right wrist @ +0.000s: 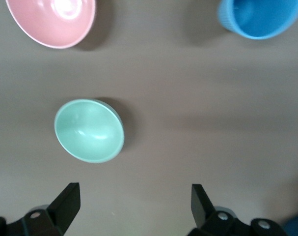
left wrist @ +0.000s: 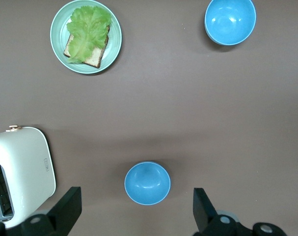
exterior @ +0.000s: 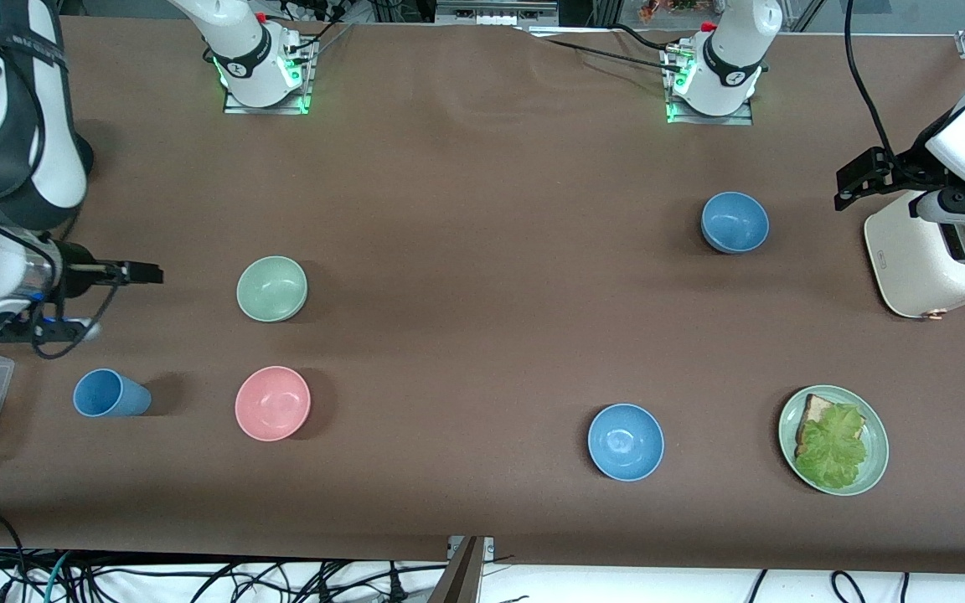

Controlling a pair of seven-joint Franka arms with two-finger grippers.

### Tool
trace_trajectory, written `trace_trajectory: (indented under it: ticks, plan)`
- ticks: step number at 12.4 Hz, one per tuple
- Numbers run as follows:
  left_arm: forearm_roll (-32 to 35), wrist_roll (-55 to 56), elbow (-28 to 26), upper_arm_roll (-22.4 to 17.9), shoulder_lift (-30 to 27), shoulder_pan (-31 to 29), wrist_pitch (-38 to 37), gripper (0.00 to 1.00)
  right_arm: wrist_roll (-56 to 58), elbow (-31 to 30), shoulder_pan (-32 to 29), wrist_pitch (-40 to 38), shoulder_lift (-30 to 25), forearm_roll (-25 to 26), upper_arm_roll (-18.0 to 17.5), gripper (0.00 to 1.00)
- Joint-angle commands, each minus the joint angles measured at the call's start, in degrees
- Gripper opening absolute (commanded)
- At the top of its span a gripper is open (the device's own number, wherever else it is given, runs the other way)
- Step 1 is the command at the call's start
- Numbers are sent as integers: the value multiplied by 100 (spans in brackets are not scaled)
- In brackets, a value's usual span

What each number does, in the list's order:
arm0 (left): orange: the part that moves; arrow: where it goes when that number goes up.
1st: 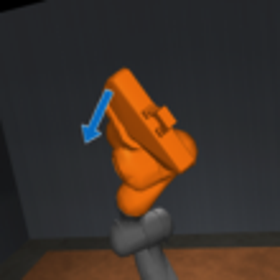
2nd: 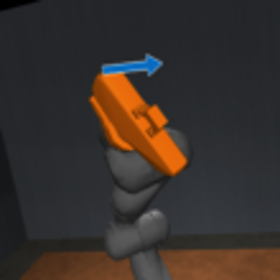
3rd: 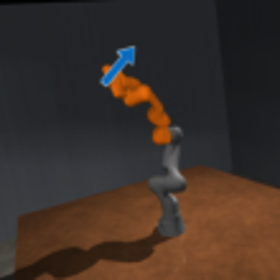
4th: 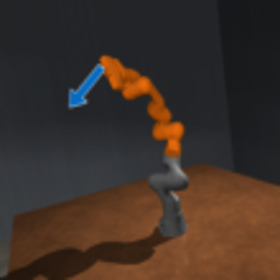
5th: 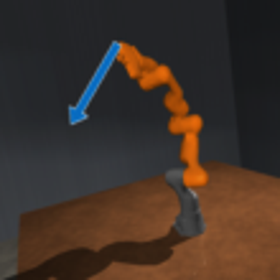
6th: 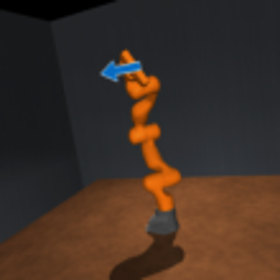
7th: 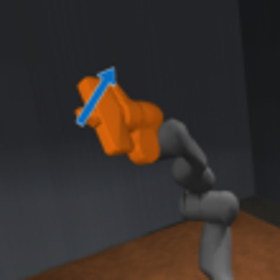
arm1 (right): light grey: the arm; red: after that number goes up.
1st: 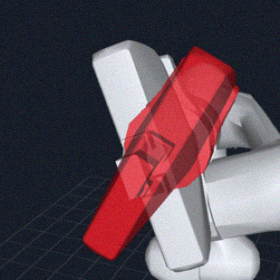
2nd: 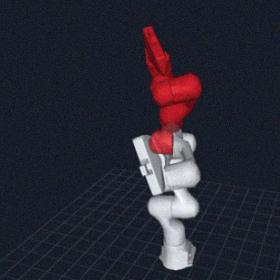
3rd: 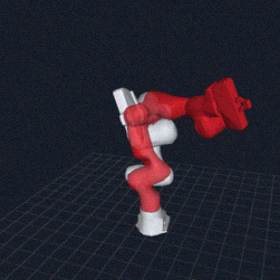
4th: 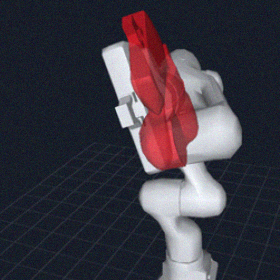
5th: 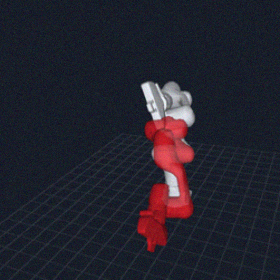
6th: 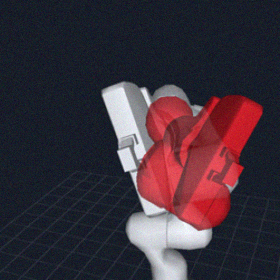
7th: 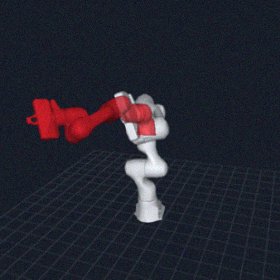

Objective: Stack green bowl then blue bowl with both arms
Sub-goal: 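Move the right gripper down to the light green bowl rim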

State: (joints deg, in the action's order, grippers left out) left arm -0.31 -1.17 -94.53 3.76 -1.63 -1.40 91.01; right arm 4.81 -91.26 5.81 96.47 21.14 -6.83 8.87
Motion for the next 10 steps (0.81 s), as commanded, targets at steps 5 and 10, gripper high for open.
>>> trace_trajectory:
  ticks: [5, 10]
  plan:
    - [-101, -15, 172, -7, 75, -27, -128, 100, 142, -1796, -27, 1644, -312, -397, -61, 100]
    - [-101, -24, 181, -7, 75, -36, -215, 100, 713, -2923, -27, 2964, -409, -768, -148, 100]
